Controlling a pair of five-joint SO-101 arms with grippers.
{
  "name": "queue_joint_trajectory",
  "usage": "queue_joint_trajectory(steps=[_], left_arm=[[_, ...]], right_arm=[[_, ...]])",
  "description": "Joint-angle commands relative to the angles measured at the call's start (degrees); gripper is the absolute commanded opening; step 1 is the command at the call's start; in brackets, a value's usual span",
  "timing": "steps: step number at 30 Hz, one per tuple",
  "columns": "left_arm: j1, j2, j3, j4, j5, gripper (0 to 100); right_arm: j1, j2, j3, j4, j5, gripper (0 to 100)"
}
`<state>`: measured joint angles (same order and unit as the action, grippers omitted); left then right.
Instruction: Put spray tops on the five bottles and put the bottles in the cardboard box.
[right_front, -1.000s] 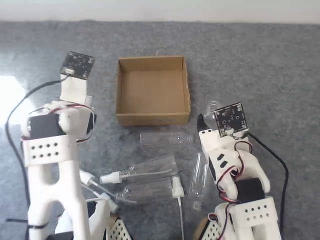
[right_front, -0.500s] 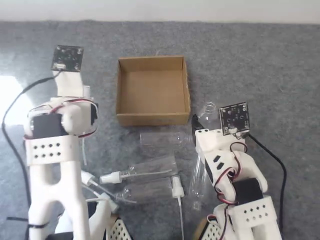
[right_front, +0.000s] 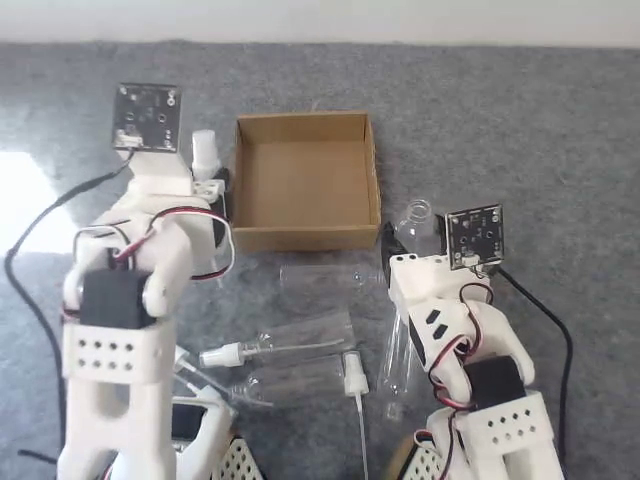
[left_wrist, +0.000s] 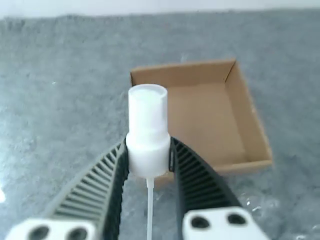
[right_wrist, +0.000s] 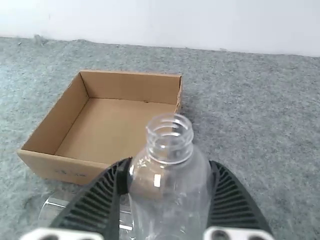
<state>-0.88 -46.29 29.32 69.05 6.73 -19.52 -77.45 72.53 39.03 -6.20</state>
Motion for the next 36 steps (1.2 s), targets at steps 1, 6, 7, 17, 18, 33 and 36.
queue_joint_trajectory(steps=[1,6,7,17,18,33,36], left_arm=[[1.41,-3.08,-3.03,-4.4,4.31,1],[4.92,-8.0,-3.03,-8.18,8.09,1],[5.8,-9.32,-3.03,-8.79,8.62,1],[7.82,-18.73,-2.33,-13.01,11.87,1],[7.82,-19.43,-1.89,-13.01,12.04,1],[7.82,-36.04,14.46,-23.91,14.68,1],[7.82,-38.15,16.13,-25.05,14.68,1]], right_arm=[[-0.22,-1.19,-1.14,-1.8,-0.09,11.2],[-0.31,-1.19,0.79,-5.14,-0.09,11.4],[-0.31,-1.19,1.49,-6.29,0.0,11.4],[-0.4,-1.19,4.92,-12.7,0.0,11.2],[-0.4,-1.19,4.92,-12.7,0.0,11.2],[-5.67,-1.19,4.75,-12.79,0.88,11.2],[-7.69,-1.19,5.1,-12.7,4.48,11.1]])
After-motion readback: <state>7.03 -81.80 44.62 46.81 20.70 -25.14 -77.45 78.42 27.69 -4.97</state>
